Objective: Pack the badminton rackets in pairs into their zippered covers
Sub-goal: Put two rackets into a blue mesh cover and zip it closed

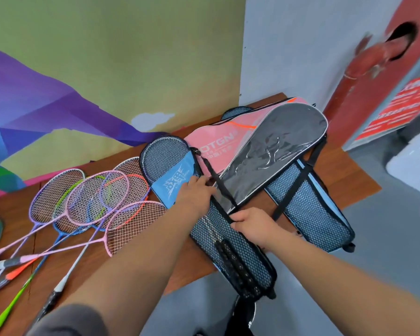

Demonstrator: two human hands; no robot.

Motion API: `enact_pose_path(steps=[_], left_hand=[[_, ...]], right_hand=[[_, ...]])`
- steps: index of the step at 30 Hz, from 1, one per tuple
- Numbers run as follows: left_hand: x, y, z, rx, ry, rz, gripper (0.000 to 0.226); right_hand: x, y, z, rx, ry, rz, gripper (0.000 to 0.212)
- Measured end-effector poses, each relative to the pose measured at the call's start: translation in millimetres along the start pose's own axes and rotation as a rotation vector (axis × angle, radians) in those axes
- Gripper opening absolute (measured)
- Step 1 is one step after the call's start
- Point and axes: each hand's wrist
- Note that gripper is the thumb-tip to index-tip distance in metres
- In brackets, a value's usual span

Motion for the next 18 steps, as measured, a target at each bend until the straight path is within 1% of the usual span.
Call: enact_pose_path(steps=[3, 6, 9, 12, 15, 18], left_hand=[[-12, -29, 2, -0.05, -0.143, -0.02, 0.05], [-29, -55, 11, -0.038, -0.267, -0.055, 0.045], [-48, -71, 27, -0.007, -0.329, -0.059, 0.04], [-60, -77, 42, 0.021, -0.322, -0.08, 0.031], [-72, -75, 54, -0.045, -0.296, -0.083, 0.032], [-82, -64, 73, -0.119, -0.375, -0.082, 0.031]], right_hand=[[-28, 3, 3, -0.047, 0.045, -0.139, 0.023], [-64, 6, 6, -0.082, 0.066, -0.201, 0.032], [-108, 7, 6, -0.103, 0.18, -0.237, 0.028], [-144, 3, 4, -0.134, 0.311, -0.296, 0.025], [-171, -4, 3, -0.159, 0.437, -0.376, 0.024], [-191, -10, 2, -0.148, 0.513, -0.427, 0.021]])
Point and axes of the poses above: each hand's wrist, its own y-axis away from the middle knuckle, its own x-axis out of the palm, z = x × y, and after that the axes turned 7 degrees about -z, right-handed
